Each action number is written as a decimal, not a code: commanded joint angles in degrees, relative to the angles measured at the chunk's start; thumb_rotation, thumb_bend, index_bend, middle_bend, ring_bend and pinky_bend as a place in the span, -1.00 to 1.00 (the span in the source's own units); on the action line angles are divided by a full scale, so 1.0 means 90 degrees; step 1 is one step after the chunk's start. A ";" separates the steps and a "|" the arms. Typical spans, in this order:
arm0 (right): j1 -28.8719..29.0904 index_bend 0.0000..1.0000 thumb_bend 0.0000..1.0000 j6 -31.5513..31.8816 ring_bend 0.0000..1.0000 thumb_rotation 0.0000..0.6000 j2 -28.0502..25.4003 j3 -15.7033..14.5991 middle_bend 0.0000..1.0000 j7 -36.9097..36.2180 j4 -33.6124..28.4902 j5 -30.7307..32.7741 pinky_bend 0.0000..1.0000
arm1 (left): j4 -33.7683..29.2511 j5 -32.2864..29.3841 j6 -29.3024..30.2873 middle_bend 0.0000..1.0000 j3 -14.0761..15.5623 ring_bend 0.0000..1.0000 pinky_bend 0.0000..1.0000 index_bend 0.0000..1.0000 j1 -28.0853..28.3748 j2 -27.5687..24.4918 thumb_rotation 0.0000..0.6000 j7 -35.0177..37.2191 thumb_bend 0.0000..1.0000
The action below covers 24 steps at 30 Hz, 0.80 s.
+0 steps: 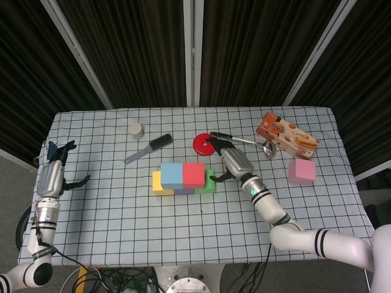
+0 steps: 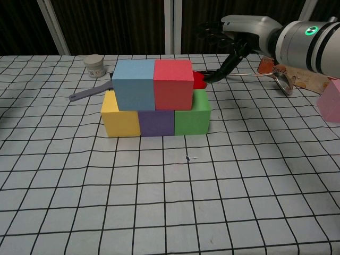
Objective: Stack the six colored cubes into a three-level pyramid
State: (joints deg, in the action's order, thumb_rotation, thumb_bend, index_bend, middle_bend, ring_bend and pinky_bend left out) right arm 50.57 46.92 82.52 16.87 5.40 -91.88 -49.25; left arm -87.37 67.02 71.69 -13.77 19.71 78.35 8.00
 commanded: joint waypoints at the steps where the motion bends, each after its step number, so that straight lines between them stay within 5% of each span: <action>1: -0.0139 -1.00 -0.74 0.0231 -1.00 1.00 -0.0803 0.0101 -1.00 0.0290 -0.0711 0.0107 -1.00 | -0.0114 0.0094 0.0097 -0.74 -0.0015 -0.86 -0.65 -0.86 -0.0034 -0.0091 1.00 -0.0006 -0.67; 11: -0.0944 -1.00 -0.83 0.1330 -1.00 1.00 -0.2994 -0.0366 -0.92 0.1396 -0.2350 0.0521 -1.00 | -0.0387 0.0527 0.0530 -0.74 0.0167 -0.86 -0.65 -0.86 -0.0272 -0.0246 1.00 -0.0038 -0.67; 24: -0.2205 -1.00 -0.97 0.1523 -1.00 1.00 -0.3093 -0.1044 -0.90 0.0192 -0.1563 -0.0181 -1.00 | -0.0411 0.0867 0.0792 -0.74 0.0300 -0.86 -0.65 -0.86 -0.0399 -0.0186 1.00 -0.0048 -0.67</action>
State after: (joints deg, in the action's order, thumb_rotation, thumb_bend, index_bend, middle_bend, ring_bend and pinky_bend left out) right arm 32.32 60.38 53.73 8.59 8.45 -108.05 -49.36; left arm -91.05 74.83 78.88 -11.09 16.12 76.67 7.61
